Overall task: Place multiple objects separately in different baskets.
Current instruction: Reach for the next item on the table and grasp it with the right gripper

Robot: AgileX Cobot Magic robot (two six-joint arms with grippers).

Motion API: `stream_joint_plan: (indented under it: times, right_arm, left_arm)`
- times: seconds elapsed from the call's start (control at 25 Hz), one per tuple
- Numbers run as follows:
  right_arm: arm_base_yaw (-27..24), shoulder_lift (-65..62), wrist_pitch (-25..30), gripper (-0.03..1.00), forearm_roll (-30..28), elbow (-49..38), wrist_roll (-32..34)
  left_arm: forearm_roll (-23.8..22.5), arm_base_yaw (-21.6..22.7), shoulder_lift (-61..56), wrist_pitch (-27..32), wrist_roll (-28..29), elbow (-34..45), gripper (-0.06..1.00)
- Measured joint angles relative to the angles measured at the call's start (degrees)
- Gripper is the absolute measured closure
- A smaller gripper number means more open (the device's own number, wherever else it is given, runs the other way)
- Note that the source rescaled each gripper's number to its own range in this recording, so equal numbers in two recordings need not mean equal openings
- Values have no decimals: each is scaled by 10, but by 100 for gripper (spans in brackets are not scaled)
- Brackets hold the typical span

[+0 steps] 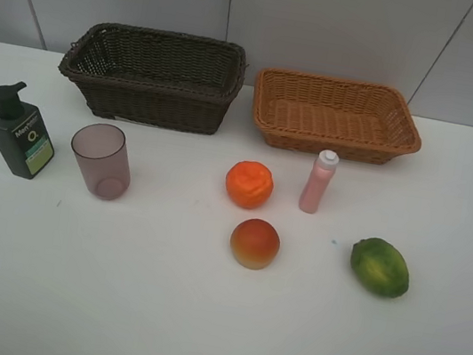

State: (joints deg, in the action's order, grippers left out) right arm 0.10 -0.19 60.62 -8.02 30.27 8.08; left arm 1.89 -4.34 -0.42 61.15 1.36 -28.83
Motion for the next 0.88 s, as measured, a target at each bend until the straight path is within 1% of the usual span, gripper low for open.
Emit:
stream_joint_plan:
  times: [0.8, 0.88]
  right_arm:
    - [0, 0, 0, 9, 0, 0, 0]
    - [0, 0, 0, 9, 0, 0, 0]
  left_arm:
    - [0, 0, 0, 0, 0, 0, 6]
    - [0, -6, 0, 0, 0, 0, 6]
